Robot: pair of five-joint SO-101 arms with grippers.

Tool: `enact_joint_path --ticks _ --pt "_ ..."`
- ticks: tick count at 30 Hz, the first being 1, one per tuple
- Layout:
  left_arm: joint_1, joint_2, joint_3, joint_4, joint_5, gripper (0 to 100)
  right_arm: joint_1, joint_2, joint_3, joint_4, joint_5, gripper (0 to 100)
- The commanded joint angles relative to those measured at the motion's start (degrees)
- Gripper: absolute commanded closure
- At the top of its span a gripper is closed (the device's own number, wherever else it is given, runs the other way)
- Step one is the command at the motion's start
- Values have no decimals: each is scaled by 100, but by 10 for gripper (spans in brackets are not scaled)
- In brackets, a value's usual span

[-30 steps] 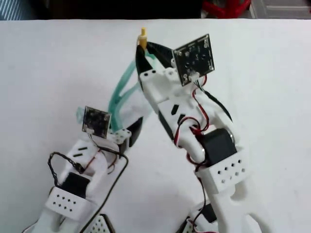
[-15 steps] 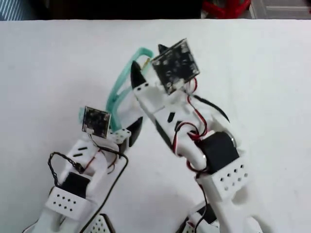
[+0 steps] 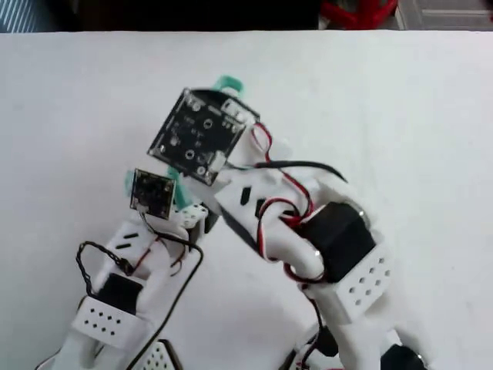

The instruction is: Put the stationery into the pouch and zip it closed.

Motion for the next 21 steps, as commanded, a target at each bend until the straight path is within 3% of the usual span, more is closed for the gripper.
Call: enact_joint_path --ticks 1,5,9,15,21 --pt "-31 48 -79 -105 -44 771 84 611 -1266 277 44 848" --pt "-295 48 -264 53 0 786 40 1578 -1978 954 79 849" --pt "-664 48 -668 501 0 876 57 2299 -2664 1710 167 847" --pt "-646 48 -756 642 -26 914 356 2862 -3877 3046 1477 817" --pt "-637 48 -756 615 -26 916 1015 3011 -3965 3090 1310 789"
